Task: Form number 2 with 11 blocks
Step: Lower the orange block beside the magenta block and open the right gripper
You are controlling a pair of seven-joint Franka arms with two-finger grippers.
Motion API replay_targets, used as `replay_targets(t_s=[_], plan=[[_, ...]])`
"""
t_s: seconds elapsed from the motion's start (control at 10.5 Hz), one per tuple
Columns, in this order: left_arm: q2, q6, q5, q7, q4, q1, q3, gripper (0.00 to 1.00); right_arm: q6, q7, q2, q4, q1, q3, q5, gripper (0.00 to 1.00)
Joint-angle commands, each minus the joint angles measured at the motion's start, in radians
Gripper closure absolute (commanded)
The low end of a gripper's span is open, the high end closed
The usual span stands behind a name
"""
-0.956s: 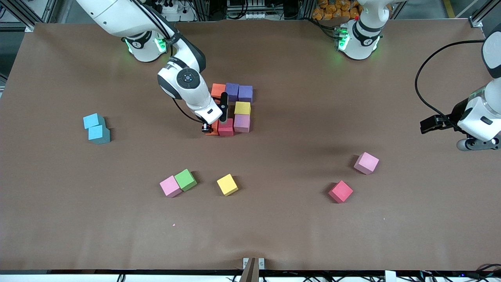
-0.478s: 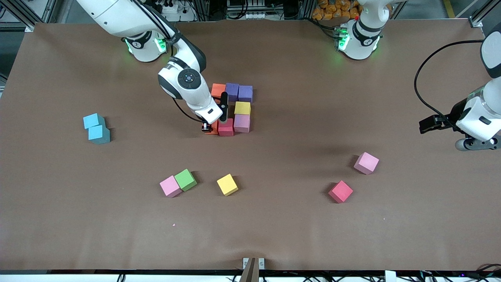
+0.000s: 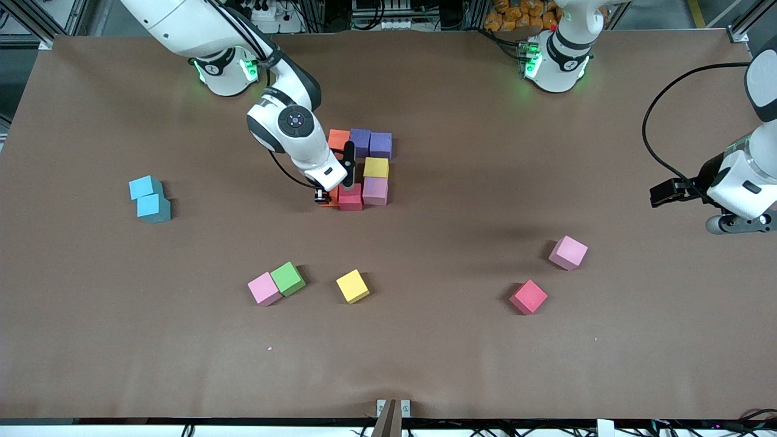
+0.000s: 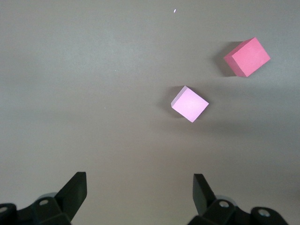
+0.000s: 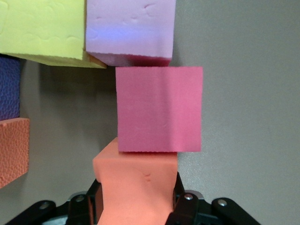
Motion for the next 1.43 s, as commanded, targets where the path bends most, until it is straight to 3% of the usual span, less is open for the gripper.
replay_targets(t_s=[0.0,1.34], plan=[[0.005,-0.017,0.016,0.022,0.015,0.005,-0.003,0.0,-0.008,0.012,0.017,0.017,0.015,-0.008,-0.008,0.7],[0.006,-0.017,0.016,0.02,0.014,0.008,-0.003,0.0,-0.007,0.052,0.034,0.026,0.015,-0.017,0.026,0.7]])
